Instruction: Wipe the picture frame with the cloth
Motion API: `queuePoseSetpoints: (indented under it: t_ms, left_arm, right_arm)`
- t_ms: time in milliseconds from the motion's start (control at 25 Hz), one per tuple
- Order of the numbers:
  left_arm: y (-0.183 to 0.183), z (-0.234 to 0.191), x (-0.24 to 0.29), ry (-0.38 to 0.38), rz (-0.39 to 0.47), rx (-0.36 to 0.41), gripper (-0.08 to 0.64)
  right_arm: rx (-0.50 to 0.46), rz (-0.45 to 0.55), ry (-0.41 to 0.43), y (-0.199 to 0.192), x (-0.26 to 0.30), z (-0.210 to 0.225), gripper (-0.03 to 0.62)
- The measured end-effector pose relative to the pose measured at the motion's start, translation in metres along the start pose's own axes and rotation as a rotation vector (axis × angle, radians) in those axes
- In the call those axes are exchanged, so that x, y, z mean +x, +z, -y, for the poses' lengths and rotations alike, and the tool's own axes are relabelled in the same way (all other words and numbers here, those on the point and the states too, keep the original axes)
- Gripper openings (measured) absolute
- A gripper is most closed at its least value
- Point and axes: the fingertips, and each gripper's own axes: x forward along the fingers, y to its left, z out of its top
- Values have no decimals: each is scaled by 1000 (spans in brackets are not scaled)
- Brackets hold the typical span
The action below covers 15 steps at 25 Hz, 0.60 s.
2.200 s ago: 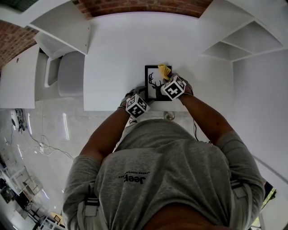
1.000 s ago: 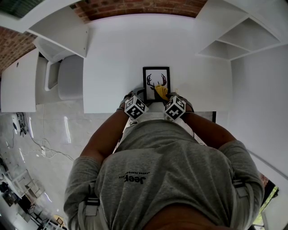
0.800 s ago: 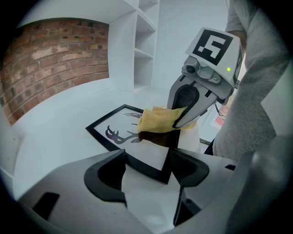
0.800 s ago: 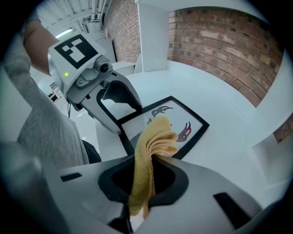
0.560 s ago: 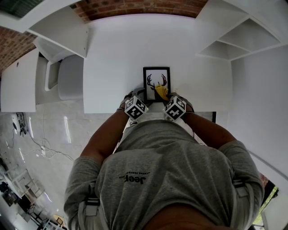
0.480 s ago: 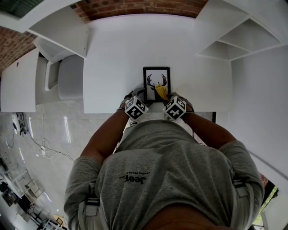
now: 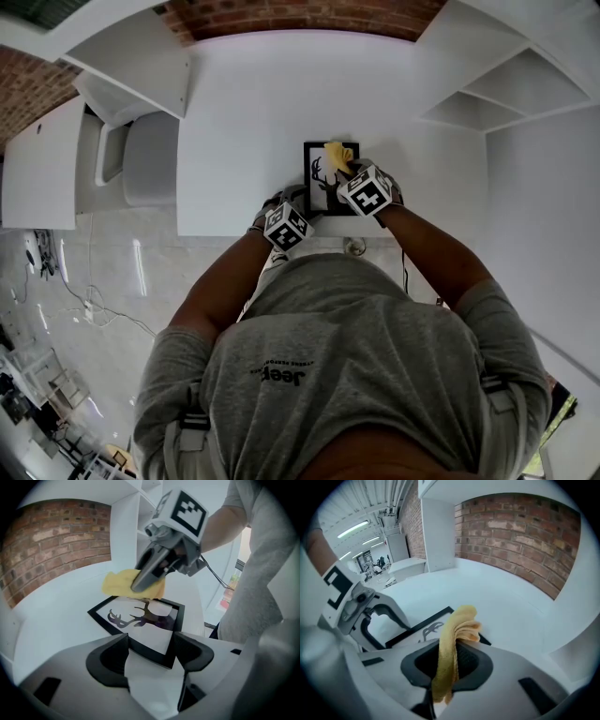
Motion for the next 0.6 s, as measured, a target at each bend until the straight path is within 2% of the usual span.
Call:
queuePoseSetpoints:
  t_ms: [160, 320, 600]
  left_arm:
    - [0, 0, 0, 0, -3, 1, 310]
    - [0, 0, 1, 3, 0, 0, 309]
    - [0, -1, -1, 3, 7, -1, 310]
  right_arm:
    - [-6, 8, -52, 29, 19, 23, 54]
    - [-26, -21, -99, 37, 38, 38, 54]
    - [-46, -71, -82, 32, 48, 34, 54]
